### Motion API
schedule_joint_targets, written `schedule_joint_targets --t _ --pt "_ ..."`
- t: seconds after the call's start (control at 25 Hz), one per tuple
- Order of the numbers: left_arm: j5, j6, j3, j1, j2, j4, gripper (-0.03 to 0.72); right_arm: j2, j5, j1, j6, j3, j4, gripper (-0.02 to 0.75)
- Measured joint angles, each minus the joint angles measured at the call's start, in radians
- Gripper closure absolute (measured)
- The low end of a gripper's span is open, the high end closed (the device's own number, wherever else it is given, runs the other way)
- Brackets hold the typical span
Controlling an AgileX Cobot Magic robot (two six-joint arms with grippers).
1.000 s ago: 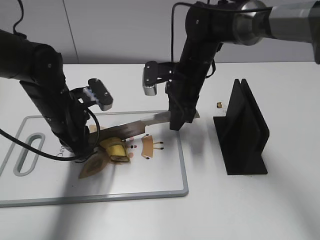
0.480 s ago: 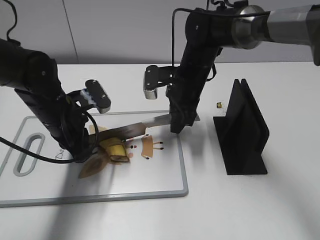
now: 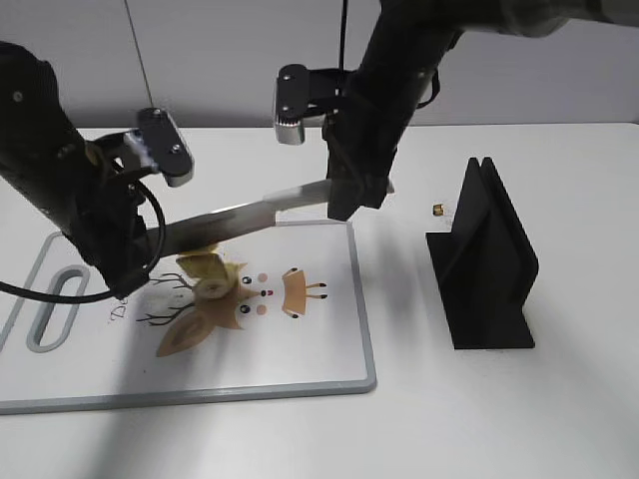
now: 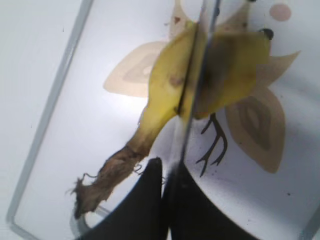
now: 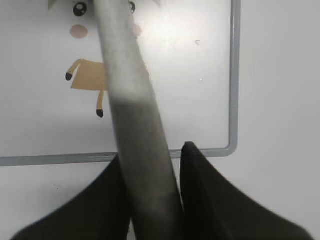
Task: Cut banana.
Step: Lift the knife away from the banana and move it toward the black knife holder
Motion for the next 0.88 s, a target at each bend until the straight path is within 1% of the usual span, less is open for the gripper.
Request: schedule_joint_targets --t 0.2,0.88 --pt "0.019 -0.001 0.001 0.0 -0.079 0.023 0.69 0.0 0.0 0.0 0.0 0.0 0.0 0.516" --pt "0.077 0.002 0.002 -0.003 -0.232 0.044 0.688 0.0 0.0 0.0 0.0 0.0 0.0 0.516"
